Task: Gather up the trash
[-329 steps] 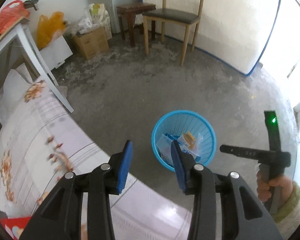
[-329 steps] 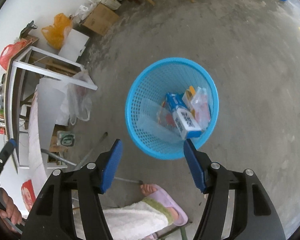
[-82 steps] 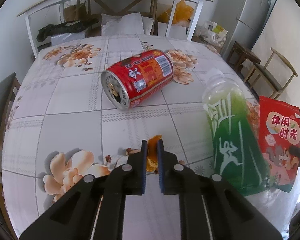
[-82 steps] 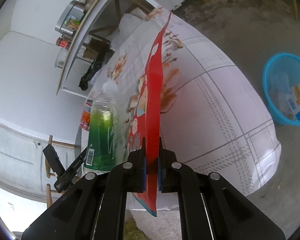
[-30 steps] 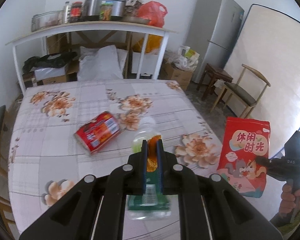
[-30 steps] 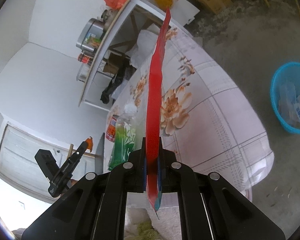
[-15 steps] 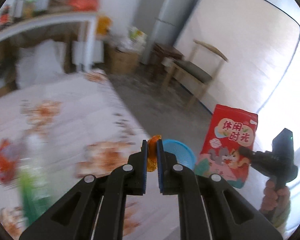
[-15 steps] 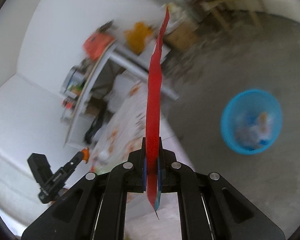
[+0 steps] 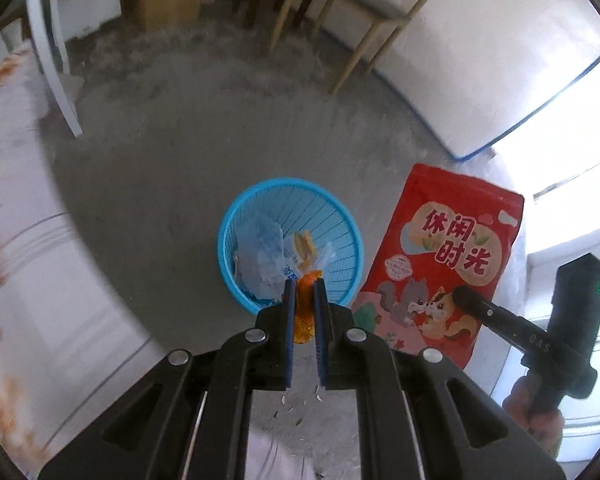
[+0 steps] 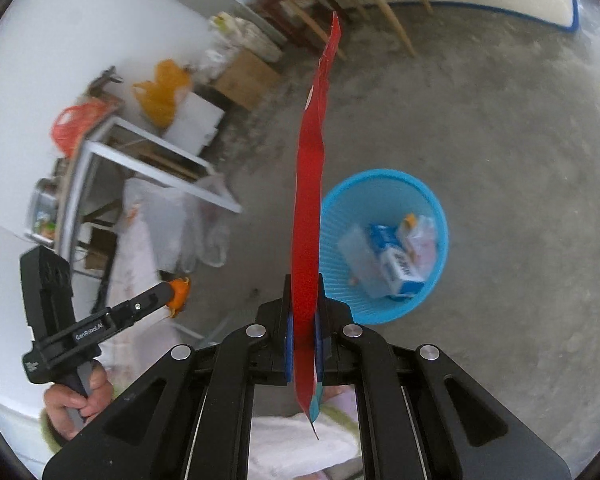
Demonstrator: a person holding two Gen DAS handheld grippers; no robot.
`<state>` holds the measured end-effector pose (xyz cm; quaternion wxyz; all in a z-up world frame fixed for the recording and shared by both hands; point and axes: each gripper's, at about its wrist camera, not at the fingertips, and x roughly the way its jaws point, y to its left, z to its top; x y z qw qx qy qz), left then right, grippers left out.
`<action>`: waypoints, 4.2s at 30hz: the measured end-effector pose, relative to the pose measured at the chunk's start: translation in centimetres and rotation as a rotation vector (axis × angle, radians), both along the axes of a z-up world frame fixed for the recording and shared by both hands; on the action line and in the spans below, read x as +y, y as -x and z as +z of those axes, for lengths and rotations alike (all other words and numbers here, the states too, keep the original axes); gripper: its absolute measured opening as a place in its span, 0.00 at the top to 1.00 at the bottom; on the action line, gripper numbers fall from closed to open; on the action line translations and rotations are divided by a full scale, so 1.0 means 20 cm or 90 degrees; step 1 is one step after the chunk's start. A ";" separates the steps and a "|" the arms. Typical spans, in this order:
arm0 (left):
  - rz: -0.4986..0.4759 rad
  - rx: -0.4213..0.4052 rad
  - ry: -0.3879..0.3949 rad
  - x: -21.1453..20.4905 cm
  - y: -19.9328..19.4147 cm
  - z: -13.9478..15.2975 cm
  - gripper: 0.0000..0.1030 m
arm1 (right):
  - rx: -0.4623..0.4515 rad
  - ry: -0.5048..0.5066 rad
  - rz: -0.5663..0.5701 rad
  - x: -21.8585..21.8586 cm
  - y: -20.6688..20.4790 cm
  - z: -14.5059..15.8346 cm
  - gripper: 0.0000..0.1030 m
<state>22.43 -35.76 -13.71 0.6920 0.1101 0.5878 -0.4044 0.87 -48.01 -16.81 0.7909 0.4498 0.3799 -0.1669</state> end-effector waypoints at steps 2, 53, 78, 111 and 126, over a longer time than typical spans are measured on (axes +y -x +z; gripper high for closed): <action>0.003 0.014 -0.012 -0.08 -0.02 -0.08 0.91 | 0.023 0.017 0.005 -0.05 -0.08 -0.06 0.94; 0.399 -0.369 0.053 2.39 -0.75 0.88 0.36 | 0.144 -0.088 -0.203 -0.40 -0.19 -0.70 0.41; 0.493 -0.197 0.007 2.78 -1.16 0.24 0.36 | 0.148 -0.154 -0.246 -0.47 -0.29 -0.83 0.74; 0.522 -0.188 0.020 2.78 -0.95 0.24 0.36 | 0.202 0.362 0.104 0.00 -0.85 -0.51 1.00; 0.541 -0.181 0.030 2.82 -0.95 0.24 0.36 | 0.331 0.391 0.176 0.01 -0.97 -0.76 0.87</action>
